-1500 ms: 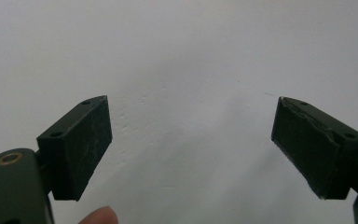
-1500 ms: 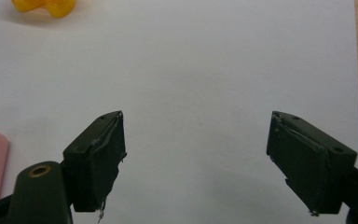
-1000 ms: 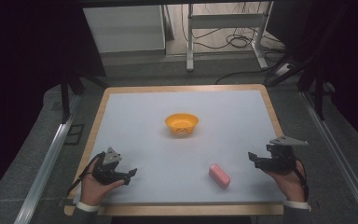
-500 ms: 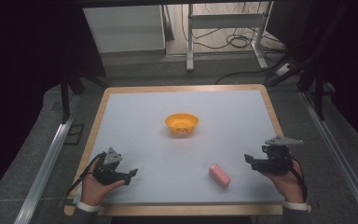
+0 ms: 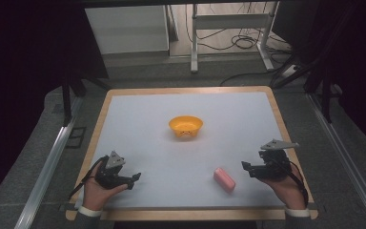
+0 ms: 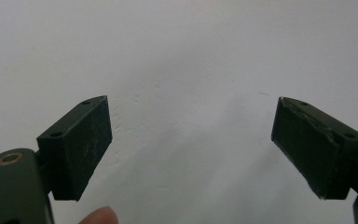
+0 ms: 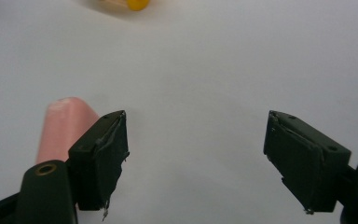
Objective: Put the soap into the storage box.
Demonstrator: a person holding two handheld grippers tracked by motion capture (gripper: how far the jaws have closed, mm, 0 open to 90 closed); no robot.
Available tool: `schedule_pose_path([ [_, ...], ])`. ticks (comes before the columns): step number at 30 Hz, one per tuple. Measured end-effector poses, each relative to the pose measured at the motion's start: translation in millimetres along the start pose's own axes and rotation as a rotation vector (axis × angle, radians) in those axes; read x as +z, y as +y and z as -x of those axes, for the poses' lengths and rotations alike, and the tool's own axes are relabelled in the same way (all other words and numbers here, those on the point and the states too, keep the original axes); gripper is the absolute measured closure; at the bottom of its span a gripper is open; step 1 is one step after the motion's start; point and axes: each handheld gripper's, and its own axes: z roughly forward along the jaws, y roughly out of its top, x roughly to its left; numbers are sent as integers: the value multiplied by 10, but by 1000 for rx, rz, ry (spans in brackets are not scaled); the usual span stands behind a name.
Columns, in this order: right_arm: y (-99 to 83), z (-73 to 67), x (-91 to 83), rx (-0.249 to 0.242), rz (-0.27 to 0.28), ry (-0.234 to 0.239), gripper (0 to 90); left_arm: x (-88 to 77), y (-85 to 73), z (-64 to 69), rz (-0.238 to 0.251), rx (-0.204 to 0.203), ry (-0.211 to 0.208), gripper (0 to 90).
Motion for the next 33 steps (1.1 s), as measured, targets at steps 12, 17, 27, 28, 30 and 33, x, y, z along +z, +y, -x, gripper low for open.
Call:
schedule_pose_path([
  [12, 52, -180, 58, -39, -38, 29, 226, 9, 3, 4, -11, 7, -5, 128],
  [17, 83, -284, 64, -60, -44, 46, 230, 15, 3, 1, -12, 9, 1, 128],
  [27, 105, -442, 110, -108, -63, 76, 229, 25, 3, 6, -7, 4, 0, 128],
  [28, 108, -456, 113, -112, -64, 79, 229, 21, 3, 3, -9, 5, 1, 128],
  [30, 113, -479, 118, -119, -62, 77, 231, 19, 3, 2, -8, 6, 1, 128],
  [33, 119, -506, 123, -124, -61, 83, 233, 24, 2, 4, -8, 6, 1, 128],
])
